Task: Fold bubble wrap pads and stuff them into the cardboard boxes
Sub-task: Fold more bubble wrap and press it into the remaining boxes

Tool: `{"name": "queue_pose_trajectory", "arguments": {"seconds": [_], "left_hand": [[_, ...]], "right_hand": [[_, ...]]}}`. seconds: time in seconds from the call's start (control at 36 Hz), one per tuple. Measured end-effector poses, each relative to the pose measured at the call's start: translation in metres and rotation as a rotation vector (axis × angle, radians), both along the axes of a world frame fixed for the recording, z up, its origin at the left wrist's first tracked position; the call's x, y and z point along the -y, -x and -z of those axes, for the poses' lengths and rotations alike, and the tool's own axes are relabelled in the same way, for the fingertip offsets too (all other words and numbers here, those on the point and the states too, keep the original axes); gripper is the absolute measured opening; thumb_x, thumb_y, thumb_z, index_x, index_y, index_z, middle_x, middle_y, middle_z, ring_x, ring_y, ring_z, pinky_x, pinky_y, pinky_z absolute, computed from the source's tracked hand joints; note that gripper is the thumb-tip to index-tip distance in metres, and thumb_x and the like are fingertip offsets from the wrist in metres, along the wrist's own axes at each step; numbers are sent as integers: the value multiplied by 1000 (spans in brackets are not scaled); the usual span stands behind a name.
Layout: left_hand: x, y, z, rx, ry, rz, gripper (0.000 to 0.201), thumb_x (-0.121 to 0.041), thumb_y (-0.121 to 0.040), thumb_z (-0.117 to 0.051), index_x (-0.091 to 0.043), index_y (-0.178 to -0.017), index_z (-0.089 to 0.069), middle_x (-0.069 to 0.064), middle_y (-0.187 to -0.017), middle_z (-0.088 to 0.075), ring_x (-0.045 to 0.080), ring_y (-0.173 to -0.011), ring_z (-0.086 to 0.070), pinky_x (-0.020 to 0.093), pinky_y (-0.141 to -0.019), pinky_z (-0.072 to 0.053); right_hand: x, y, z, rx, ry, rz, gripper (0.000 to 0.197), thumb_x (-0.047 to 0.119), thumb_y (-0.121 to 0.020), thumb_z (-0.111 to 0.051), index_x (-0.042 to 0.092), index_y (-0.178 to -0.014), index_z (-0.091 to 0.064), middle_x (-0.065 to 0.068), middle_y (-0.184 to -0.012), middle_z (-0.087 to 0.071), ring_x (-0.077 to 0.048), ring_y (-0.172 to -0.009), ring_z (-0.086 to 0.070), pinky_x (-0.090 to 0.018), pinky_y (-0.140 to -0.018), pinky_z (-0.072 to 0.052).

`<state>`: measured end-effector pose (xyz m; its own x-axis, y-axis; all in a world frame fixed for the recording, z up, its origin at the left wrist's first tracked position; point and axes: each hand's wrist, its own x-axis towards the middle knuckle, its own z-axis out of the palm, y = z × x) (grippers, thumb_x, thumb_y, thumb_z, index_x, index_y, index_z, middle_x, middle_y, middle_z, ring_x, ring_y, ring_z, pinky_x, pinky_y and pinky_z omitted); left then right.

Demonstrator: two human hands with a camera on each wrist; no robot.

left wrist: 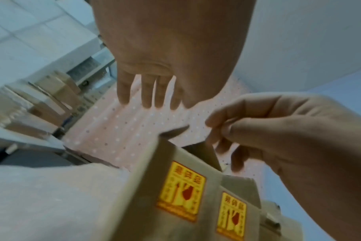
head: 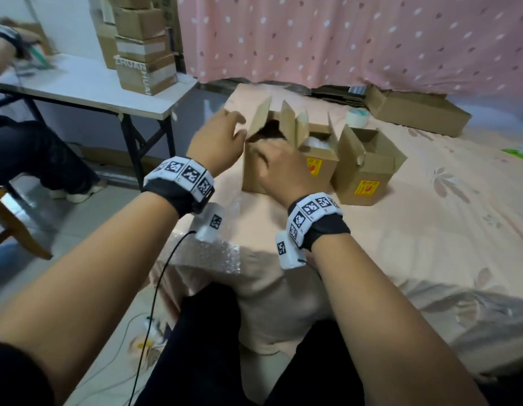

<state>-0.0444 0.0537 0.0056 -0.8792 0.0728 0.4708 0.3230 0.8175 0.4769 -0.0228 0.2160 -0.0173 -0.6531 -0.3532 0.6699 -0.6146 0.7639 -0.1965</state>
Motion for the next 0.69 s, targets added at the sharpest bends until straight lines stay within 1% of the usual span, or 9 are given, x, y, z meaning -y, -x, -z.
{"name": "queue_pose_trajectory", "arguments": {"seconds": [0.08, 0.14, 0.19, 0.28, 0.33, 0.39, 0.44, 0.56, 0.69], "left_hand": [[34, -27, 21, 196, 183, 40, 18, -25, -93, -60, -22, -104, -73, 0, -105, -69, 24, -97, -65, 34, -80, -49], [48, -41, 40, 353, 258, 92, 14, -23, -91, -66, -23, -101, -76, -2, -101, -70, 21, -95, -65, 29, -78, -46], [57, -53, 61, 444, 286, 97, 17, -25, -90, -68, -23, -105, -76, 0, -106, -71, 19, -97, -64, 29, -83, -46], [63, -63, 90, 411, 219, 100, 22, -26, -93, -68, -17, -113, -71, 5, -115, -64, 20, -103, -58, 26, -87, -38], [61, -67, 99, 350, 171, 119, 19, -24, -95, -66, -15, -111, -71, 7, -113, -63, 23, -104, -58, 28, -90, -39], [58, -67, 101, 302, 170, 131, 13, -19, -95, -65, -14, -105, -72, 7, -106, -66, 25, -99, -60, 28, -86, -39], [54, -67, 102, 265, 180, 129, 12, -13, -93, -62, -12, -99, -73, 7, -101, -68, 26, -95, -62, 28, -83, -41], [49, -70, 102, 211, 211, 127, 15, -11, -92, -58, -11, -95, -73, 9, -95, -70, 28, -88, -63, 38, -83, -49], [46, -70, 98, 201, 249, 105, 16, -14, -93, -58, -7, -95, -72, 12, -93, -66, 30, -86, -62, 35, -75, -46]], "right_hand": [[30, -13, 15, 409, -109, -32, 24, 15, -90, -55, 18, -100, -76, -7, -100, -74, -28, -96, -66, -34, -80, -51], [46, -23, 29, 580, -172, -30, 17, 17, -88, -63, 17, -92, -79, -7, -93, -74, -25, -89, -67, -29, -75, -48], [57, -29, 45, 677, -185, -4, 10, 16, -84, -67, 15, -83, -78, -7, -85, -73, -24, -83, -68, -33, -74, -53], [59, -33, 65, 690, -97, 52, 10, 16, -82, -68, 16, -73, -73, -3, -74, -69, -21, -73, -66, -35, -70, -55], [56, -33, 72, 671, -50, 44, 9, 18, -84, -69, 17, -77, -75, 1, -77, -68, -17, -74, -63, -31, -71, -50], [53, -34, 75, 624, -44, 40, 10, 17, -87, -67, 15, -82, -76, 0, -84, -67, -18, -80, -60, -30, -75, -45], [53, -35, 79, 567, -66, 40, 13, 13, -89, -63, 12, -85, -75, -4, -90, -67, -22, -85, -59, -31, -75, -43], [56, -36, 83, 521, -113, 62, 15, 8, -89, -55, 12, -84, -69, -8, -92, -65, -28, -88, -58, -36, -75, -43], [55, -35, 76, 479, -257, 51, 11, 13, -95, -54, 11, -90, -63, -11, -94, -65, -31, -88, -58, -40, -76, -47]]}}
